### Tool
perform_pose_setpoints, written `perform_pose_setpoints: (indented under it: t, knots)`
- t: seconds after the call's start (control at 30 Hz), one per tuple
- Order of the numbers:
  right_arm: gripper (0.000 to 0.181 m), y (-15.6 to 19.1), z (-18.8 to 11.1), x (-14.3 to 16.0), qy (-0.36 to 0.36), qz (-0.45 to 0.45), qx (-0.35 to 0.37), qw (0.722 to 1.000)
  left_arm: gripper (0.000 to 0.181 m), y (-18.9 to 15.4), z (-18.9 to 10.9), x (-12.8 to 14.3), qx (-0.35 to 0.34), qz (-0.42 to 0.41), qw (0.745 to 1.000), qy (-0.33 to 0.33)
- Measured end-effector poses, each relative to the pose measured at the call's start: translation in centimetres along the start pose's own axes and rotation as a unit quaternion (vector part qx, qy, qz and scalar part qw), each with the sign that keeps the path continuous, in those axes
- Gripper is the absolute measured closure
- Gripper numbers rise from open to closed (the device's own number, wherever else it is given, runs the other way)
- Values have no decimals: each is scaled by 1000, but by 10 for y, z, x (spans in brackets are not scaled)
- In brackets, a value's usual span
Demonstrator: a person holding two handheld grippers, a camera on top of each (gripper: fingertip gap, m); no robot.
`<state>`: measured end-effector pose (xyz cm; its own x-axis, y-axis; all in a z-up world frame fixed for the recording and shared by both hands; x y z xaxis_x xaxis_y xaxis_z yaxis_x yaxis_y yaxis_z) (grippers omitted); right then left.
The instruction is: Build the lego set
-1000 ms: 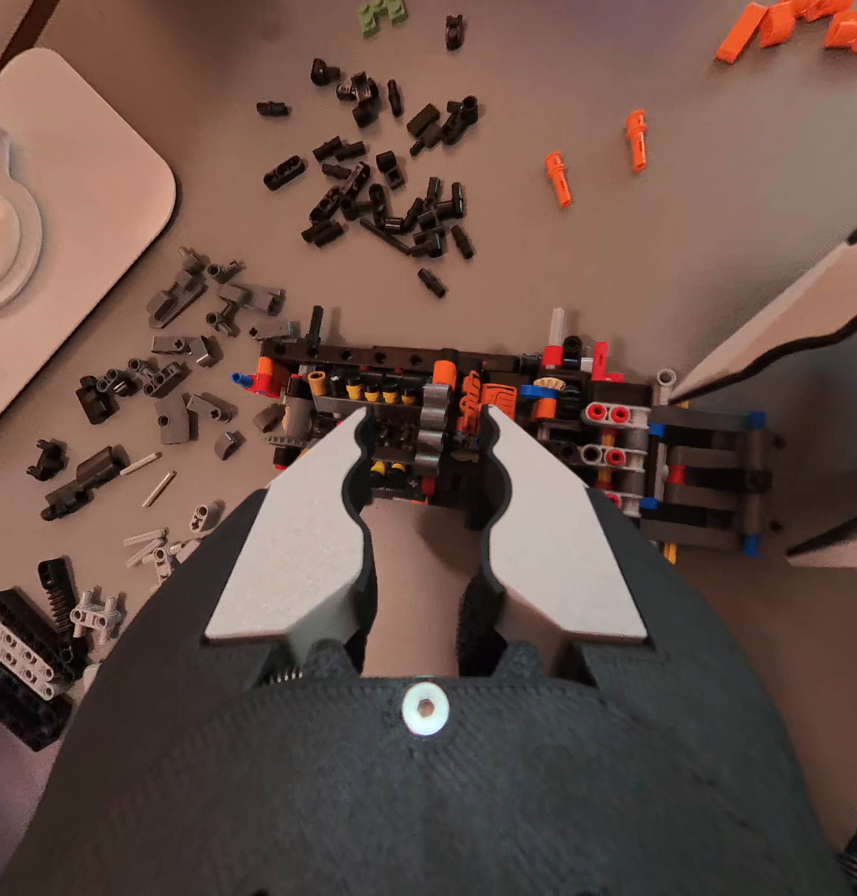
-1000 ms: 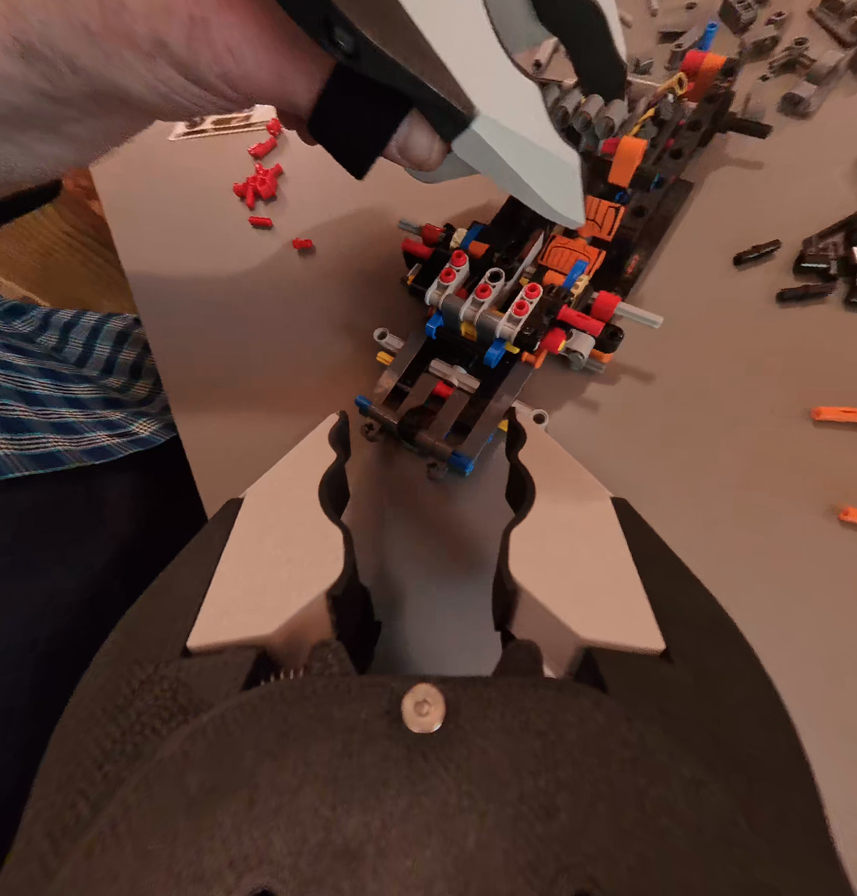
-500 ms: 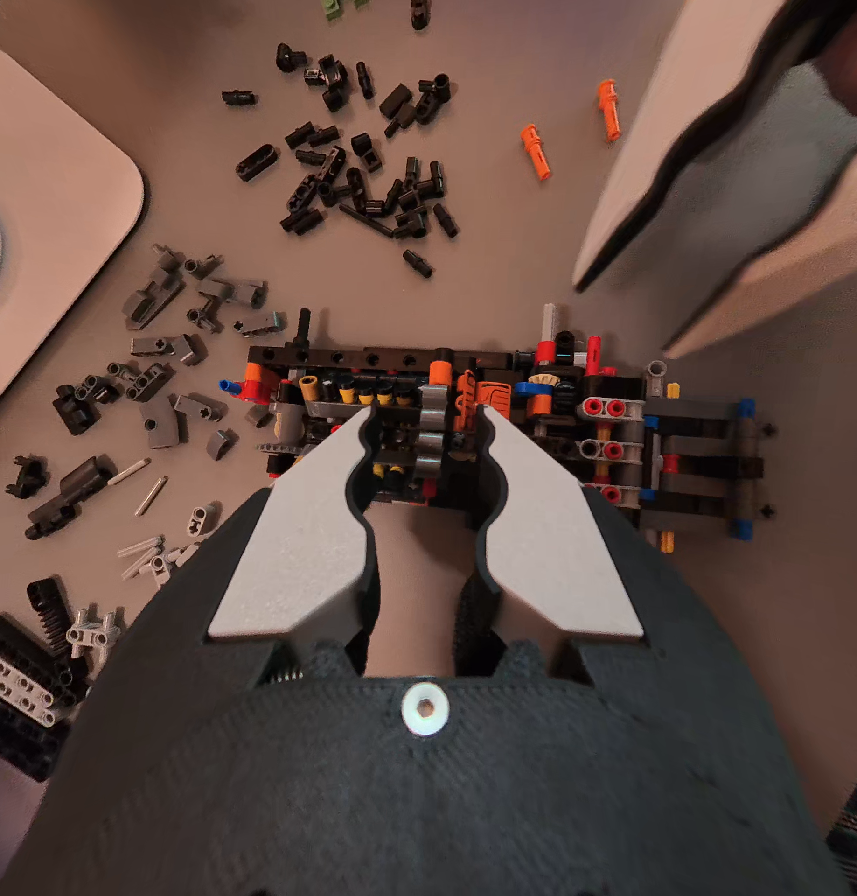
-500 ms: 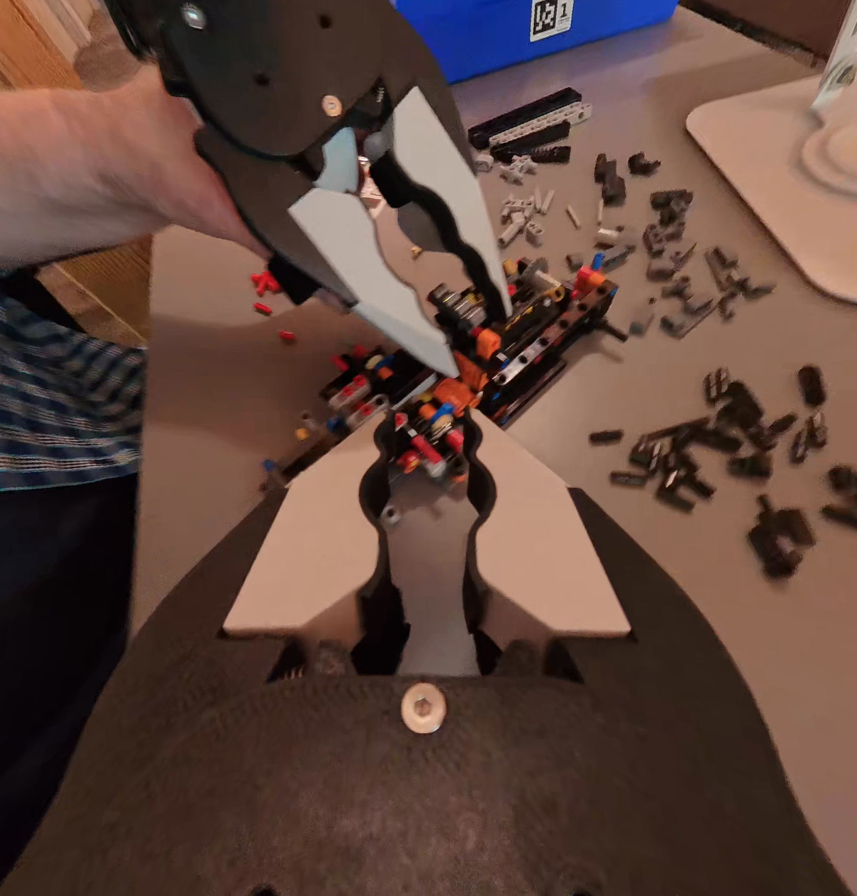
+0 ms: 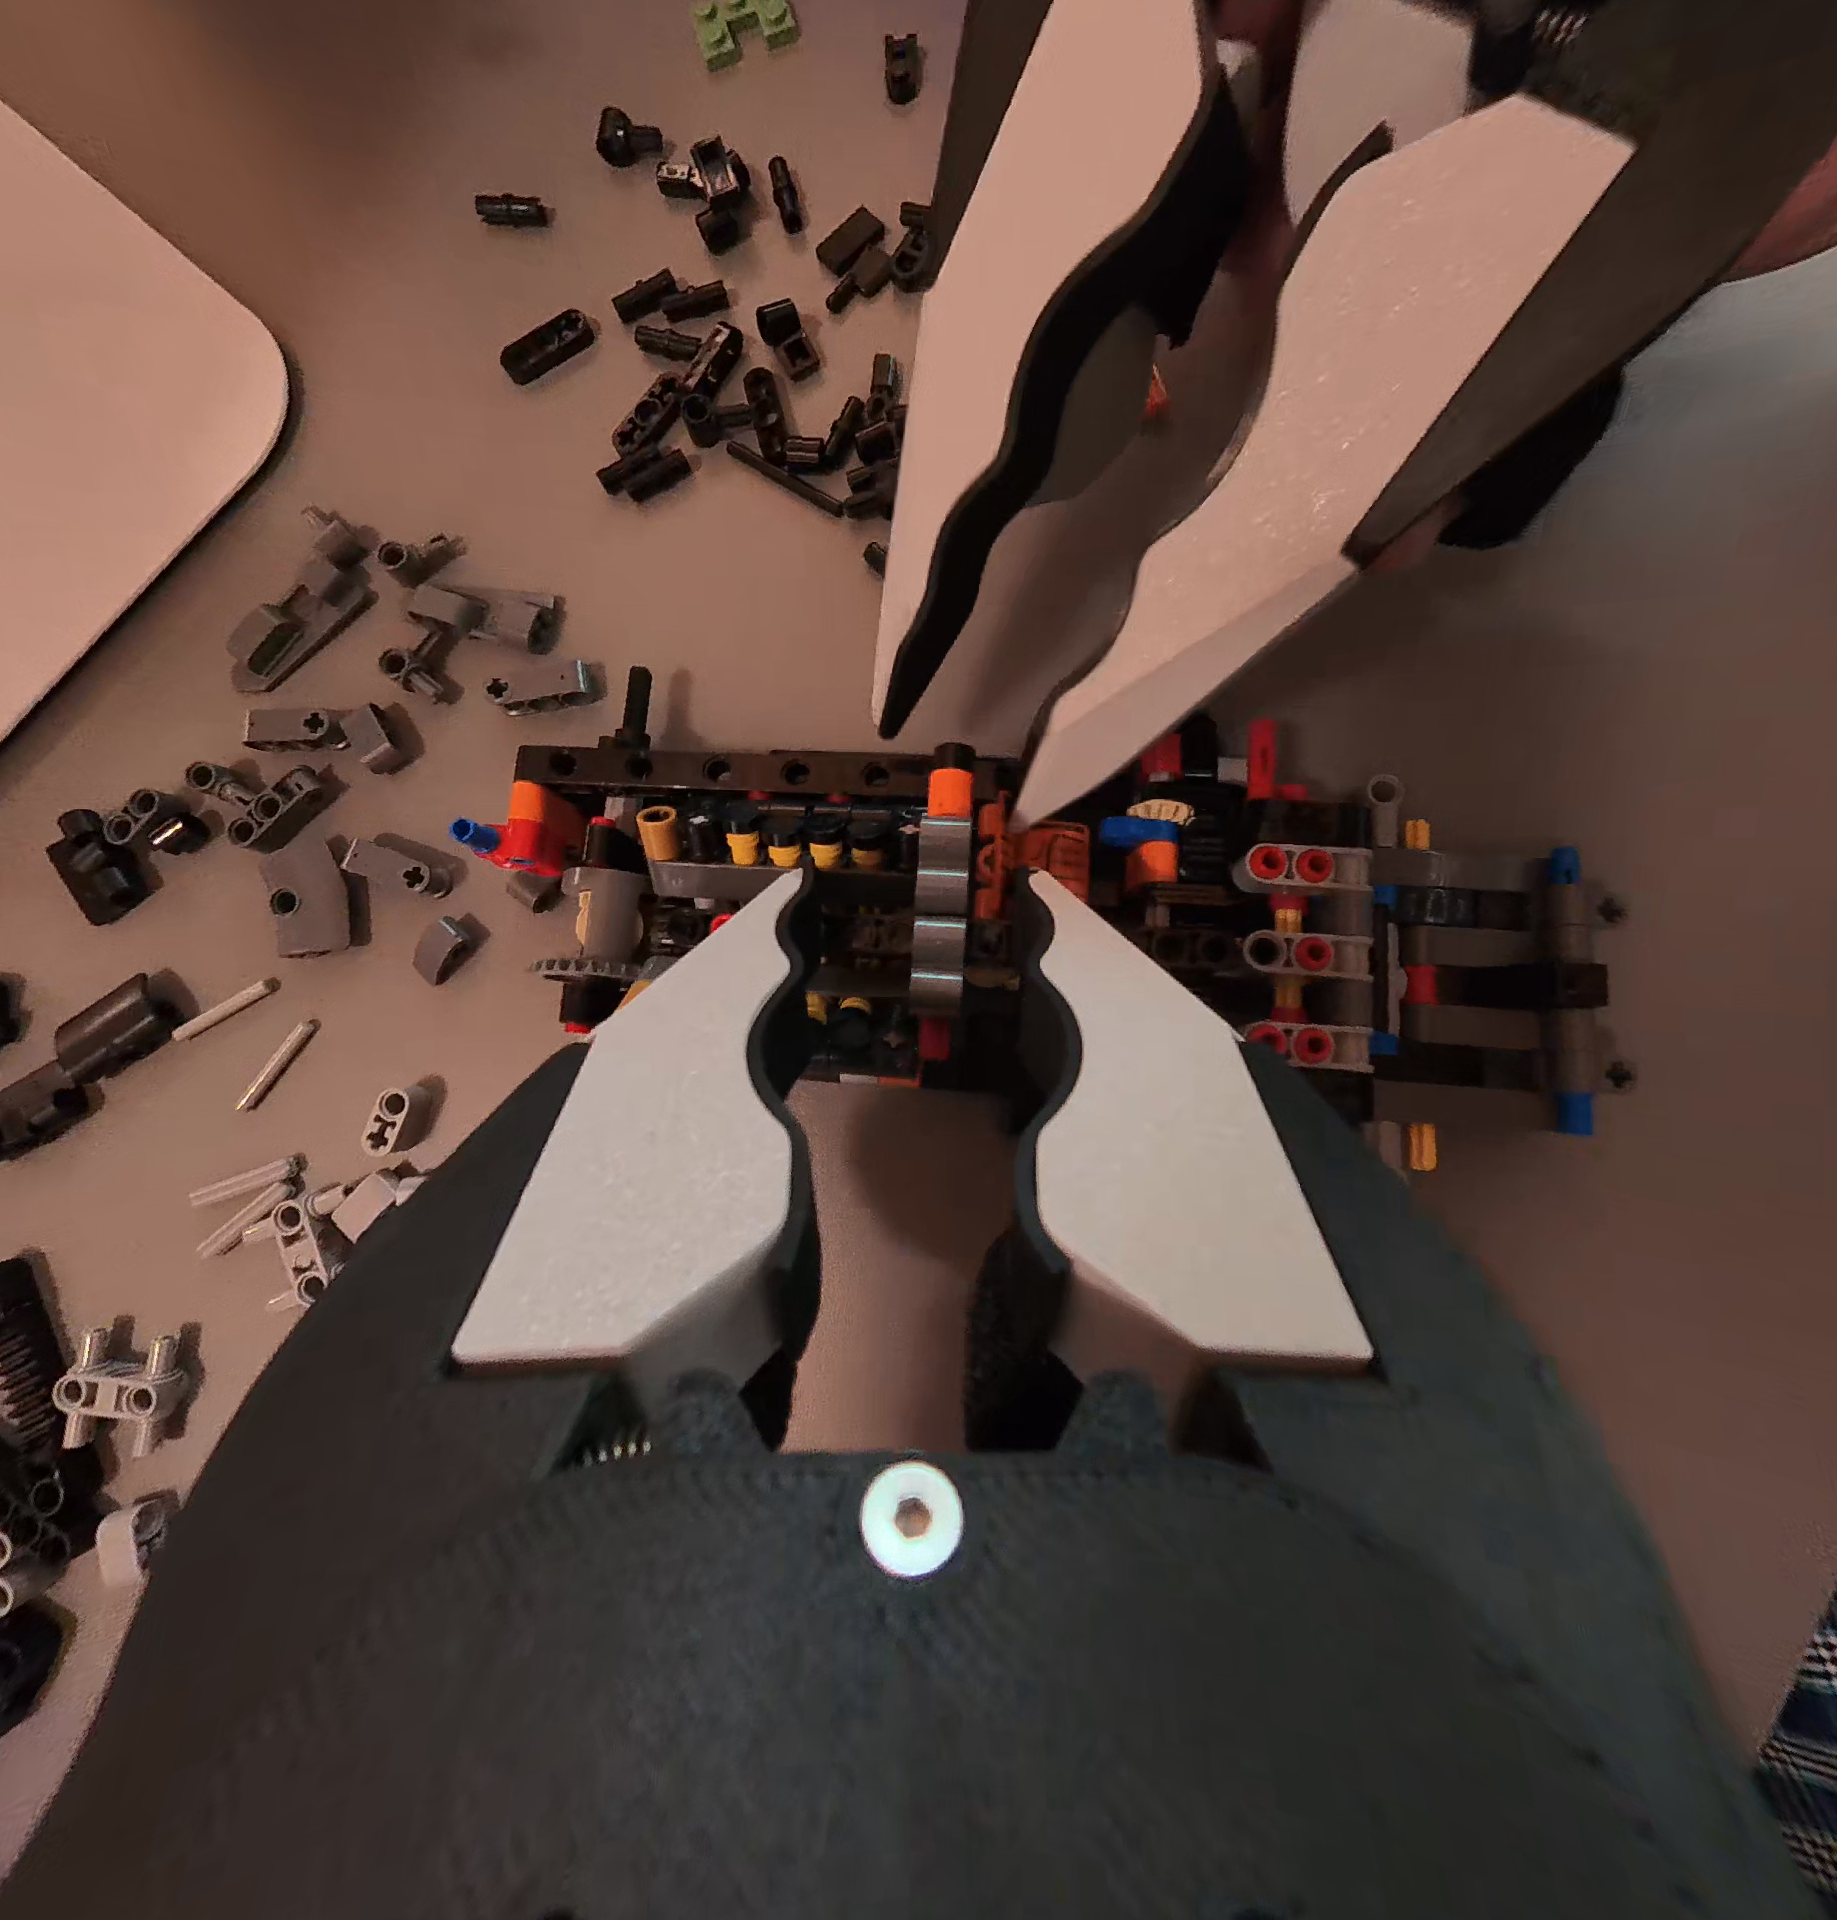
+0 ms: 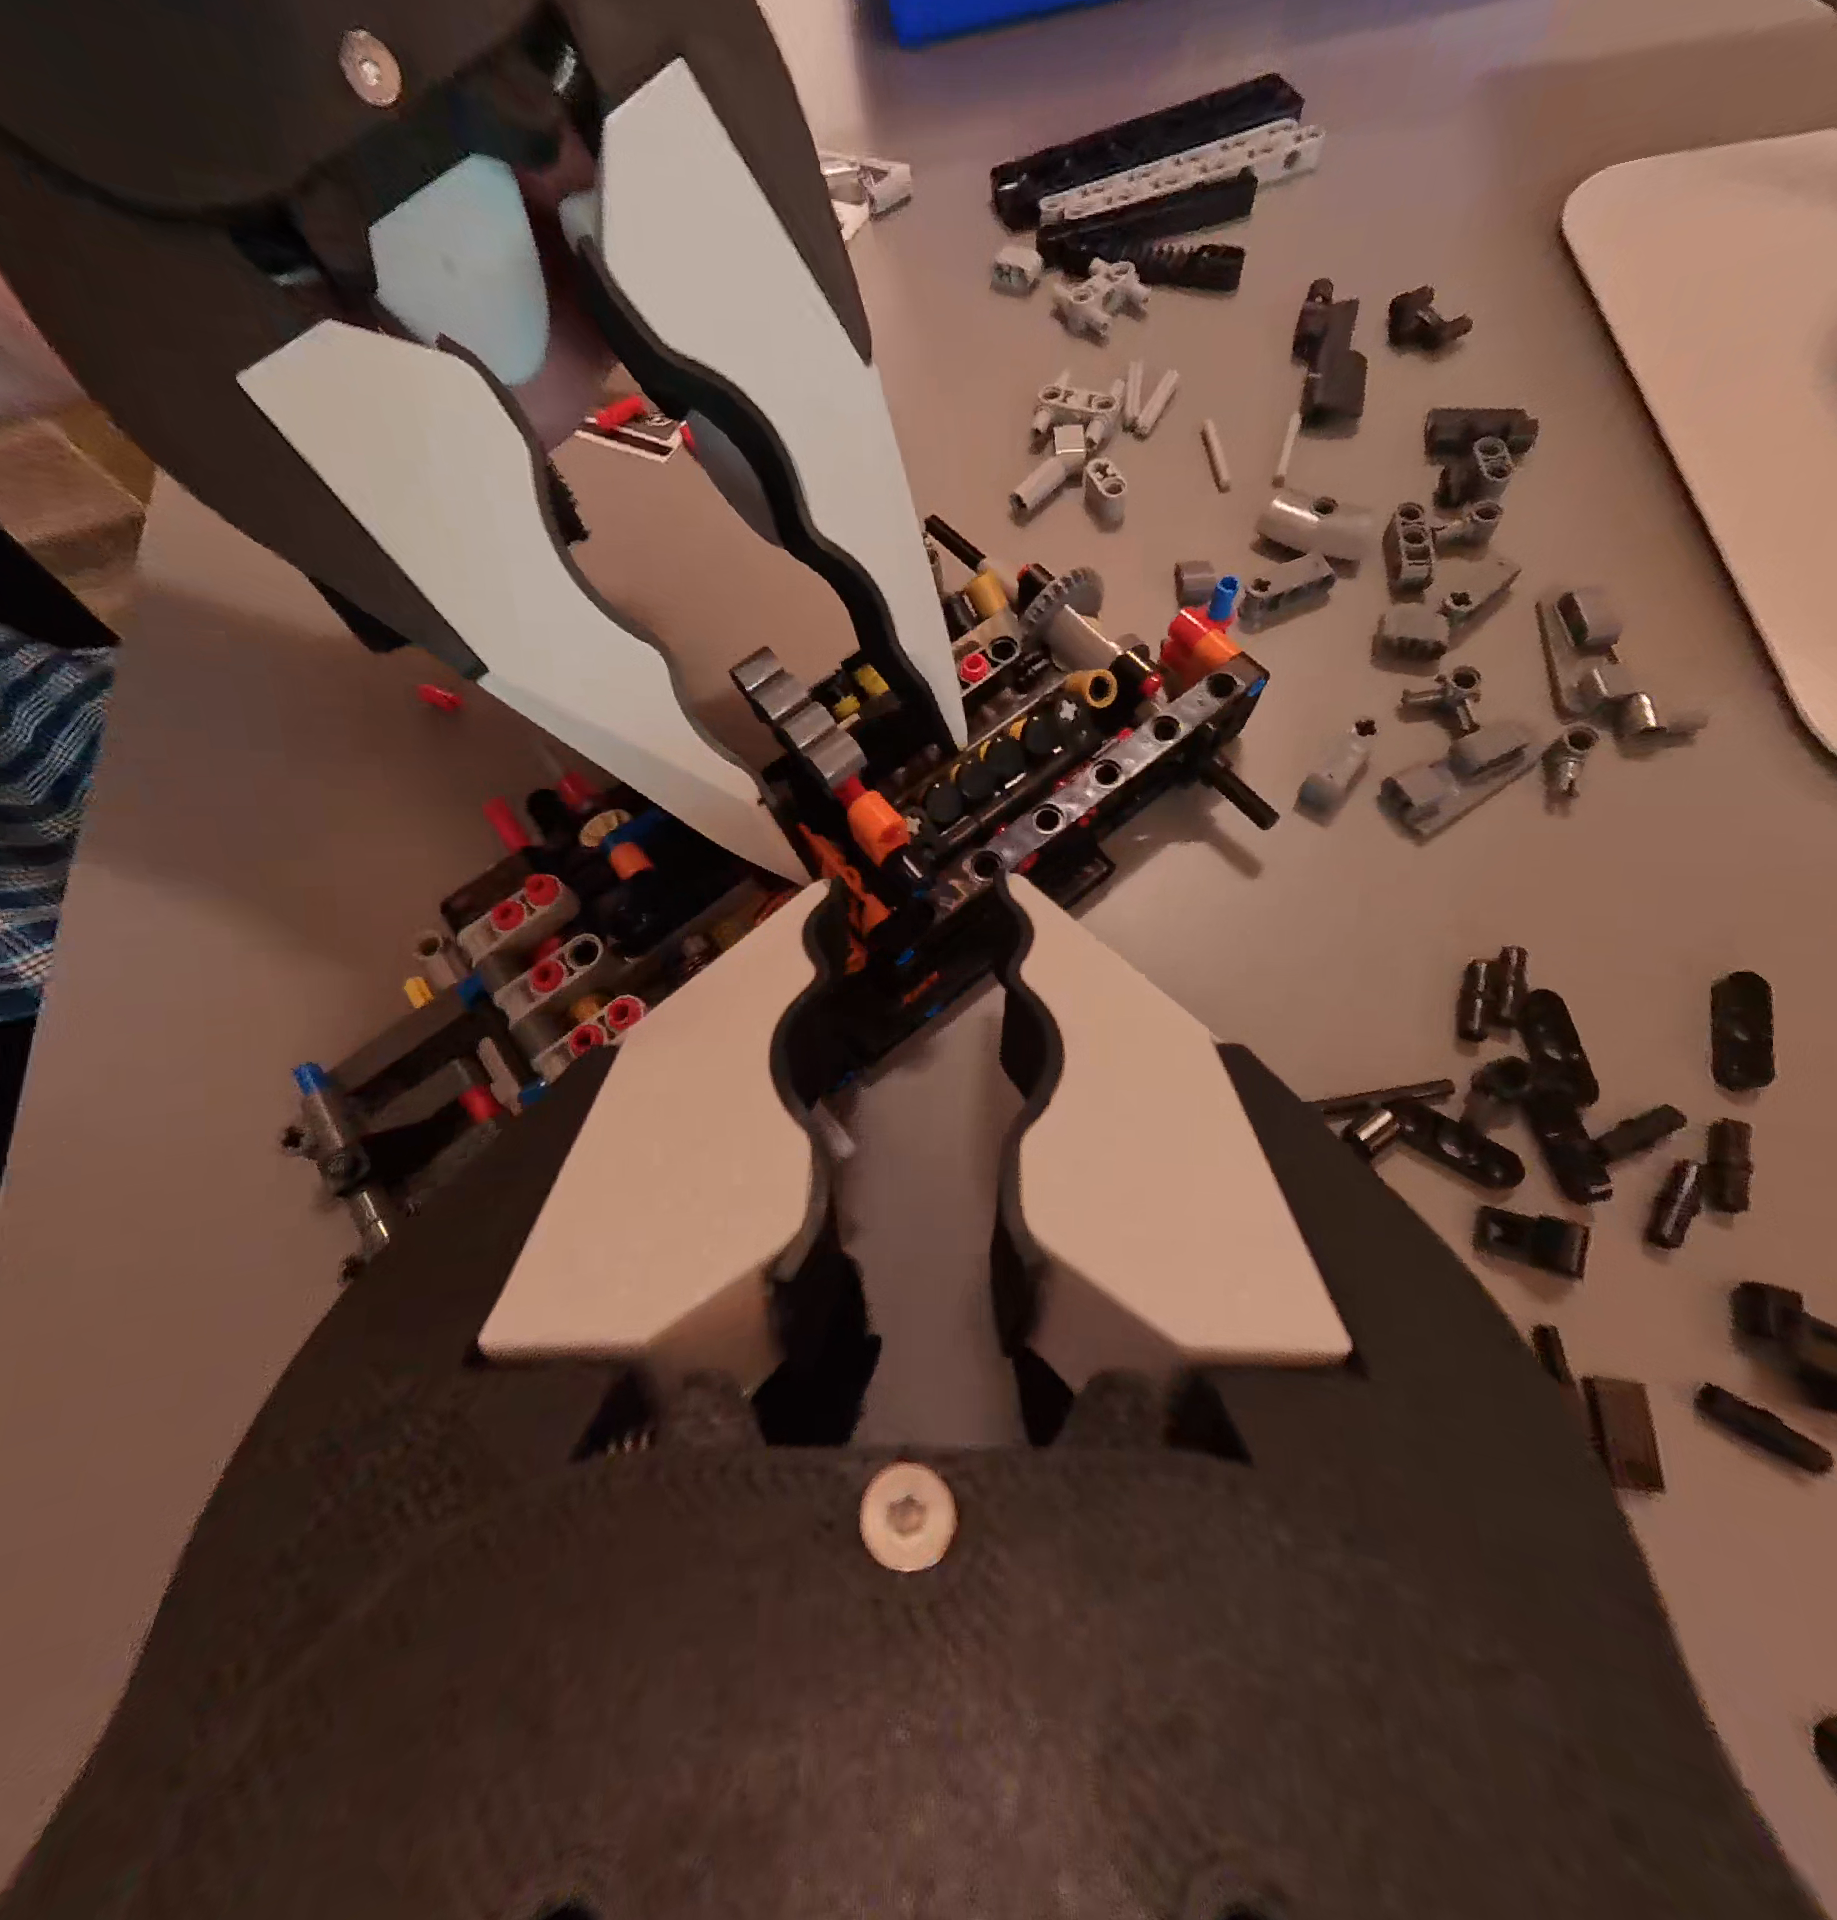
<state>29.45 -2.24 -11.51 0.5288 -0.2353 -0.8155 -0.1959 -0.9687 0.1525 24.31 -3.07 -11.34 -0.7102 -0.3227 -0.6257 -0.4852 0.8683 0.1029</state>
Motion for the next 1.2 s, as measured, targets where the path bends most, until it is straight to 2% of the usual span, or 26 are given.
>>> perform_pose_setpoints:
  t: [0.03,0.2,0.47,0.7,0.93,1.07,1.2]
  knots:
    - [158,0,1,-1,-2,-4,-5,1000,145,0,0,0,0,1,1000,0]
    - [168,3,4,-2,-7,-19,-28,999,146,3,0,1,2,-2,1000,-1]
    - [158,-2,8,-5,4,-21,-51,998,147,5,0,1,14,0,1000,0]
    - [162,-4,9,-5,6,13,-79,997,148,6,0,1,18,-1,1000,2]
    - [163,-5,9,-6,4,13,-73,997,149,7,0,1,16,1,1000,3]
    - [155,0,3,-1,5,20,-86,996,149,7,0,1,16,-1,1000,1]
    - [157,-1,3,-1,10,23,-82,996,149,7,0,1,16,1,1000,4]
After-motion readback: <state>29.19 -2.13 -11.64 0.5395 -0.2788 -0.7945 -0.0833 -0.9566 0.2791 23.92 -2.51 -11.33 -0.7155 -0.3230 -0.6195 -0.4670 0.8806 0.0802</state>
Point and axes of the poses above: each gripper's, where its closed fingertips meet, z out along the fingers, x out of its underside, y = z × x across the jaws, the point moved 3 cm from there along -z, back along the fingers, and after that the axes turned 3 degrees about -x, right-handed, at the moved point
